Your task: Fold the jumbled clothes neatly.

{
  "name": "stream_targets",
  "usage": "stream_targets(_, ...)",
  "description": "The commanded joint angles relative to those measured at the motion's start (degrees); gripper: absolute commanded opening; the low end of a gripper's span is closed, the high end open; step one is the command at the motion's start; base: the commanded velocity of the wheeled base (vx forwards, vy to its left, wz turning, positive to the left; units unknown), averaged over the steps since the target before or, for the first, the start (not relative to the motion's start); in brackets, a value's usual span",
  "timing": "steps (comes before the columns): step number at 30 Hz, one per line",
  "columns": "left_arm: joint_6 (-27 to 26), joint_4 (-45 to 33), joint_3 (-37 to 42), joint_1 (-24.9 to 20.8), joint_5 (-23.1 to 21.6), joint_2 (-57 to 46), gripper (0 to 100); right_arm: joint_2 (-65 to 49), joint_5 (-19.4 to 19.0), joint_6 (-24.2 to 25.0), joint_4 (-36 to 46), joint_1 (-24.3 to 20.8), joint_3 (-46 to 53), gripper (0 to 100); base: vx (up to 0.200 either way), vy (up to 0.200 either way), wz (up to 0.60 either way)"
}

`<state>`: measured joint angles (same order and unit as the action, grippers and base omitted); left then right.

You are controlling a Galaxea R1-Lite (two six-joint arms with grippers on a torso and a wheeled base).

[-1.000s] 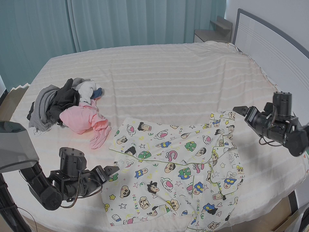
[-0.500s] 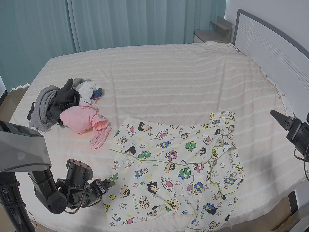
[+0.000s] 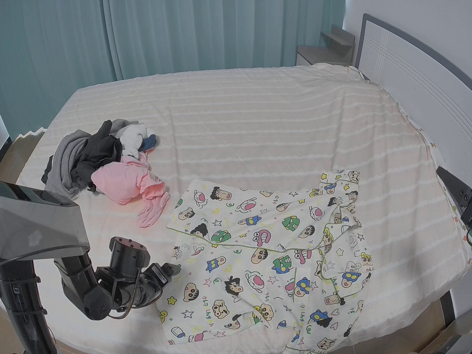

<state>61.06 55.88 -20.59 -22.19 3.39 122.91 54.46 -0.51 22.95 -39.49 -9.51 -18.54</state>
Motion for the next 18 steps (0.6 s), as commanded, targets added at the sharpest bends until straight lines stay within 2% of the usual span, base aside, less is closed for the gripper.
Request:
stream_targets(1, -0.1, 0.0, -1.7, 0.0, 0.0, 1.5, 100, -0.8, -0.2, 0.0, -0.1, 0.0, 0.1, 100, 0.000, 0.000, 0.00)
stream_targets(5, -0.2, 0.0, -2.5, -0.1, 0.0, 1.6, 100, -0.8, -0.5, 0.0, -0.1, 0.1, 0.0, 100, 0.000, 0.000, 0.00)
stream_targets(6, -0.2, 0.0, -3.3, 0.0, 0.0, 2.3, 0, -0.8, -0.5, 0.0, -0.1, 0.2, 0.0, 100, 0.000, 0.000, 0.00)
stream_targets(17, -0.7, 0.5, -5.2, 0.4, 4.8, 3.6, 0, -0.8, -0.7, 0.0, -0.1, 0.2, 0.2, 100, 0.000, 0.000, 0.00)
stream_targets(18, -2.0, 1.7, -5.2, 0.6, 5.3, 2.4, 0, -0.8, -1.4, 0.1, -0.1, 0.2, 0.3, 100, 0.000, 0.000, 0.00)
